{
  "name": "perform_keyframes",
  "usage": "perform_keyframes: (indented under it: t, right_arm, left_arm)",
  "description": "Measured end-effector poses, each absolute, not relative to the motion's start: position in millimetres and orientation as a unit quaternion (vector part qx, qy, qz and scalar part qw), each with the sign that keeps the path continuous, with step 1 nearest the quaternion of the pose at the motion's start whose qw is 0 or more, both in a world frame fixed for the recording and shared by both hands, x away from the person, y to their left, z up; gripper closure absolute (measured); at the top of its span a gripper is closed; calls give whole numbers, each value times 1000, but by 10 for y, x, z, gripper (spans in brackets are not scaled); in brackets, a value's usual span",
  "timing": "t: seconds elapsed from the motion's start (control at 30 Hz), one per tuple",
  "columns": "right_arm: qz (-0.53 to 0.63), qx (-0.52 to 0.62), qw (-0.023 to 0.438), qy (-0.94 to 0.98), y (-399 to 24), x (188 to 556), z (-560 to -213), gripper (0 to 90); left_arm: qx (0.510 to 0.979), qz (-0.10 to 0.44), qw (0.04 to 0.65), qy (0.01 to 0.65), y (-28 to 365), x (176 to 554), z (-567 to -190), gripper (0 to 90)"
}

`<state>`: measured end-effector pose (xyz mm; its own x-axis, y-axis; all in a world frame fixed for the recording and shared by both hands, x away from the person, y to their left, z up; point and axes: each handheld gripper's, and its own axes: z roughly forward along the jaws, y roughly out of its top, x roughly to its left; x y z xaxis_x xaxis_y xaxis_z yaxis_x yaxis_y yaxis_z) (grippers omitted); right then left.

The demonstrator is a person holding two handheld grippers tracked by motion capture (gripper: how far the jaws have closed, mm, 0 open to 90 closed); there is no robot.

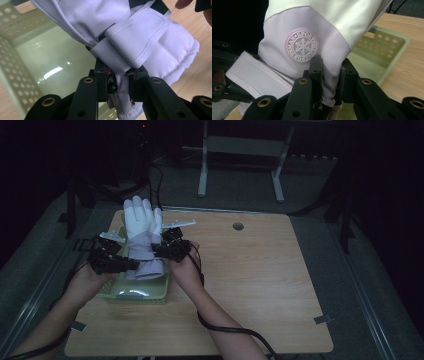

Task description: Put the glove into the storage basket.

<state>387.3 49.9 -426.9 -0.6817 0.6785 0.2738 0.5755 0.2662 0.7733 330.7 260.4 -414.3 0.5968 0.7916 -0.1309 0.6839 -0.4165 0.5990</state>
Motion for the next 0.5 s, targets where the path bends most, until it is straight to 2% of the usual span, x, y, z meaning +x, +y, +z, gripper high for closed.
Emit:
perform_keyframes:
  t: [0.17,0.5]
  right_arm:
    - [460,402,53,790,609,3851,-4348,752]
    - [428,422,32,799,689,3862,-4692,753]
  left_arm:
    - [846,80,296,437,2697,3336,-4186,734]
    - [856,44,271,438,2745,3410,-4533,734]
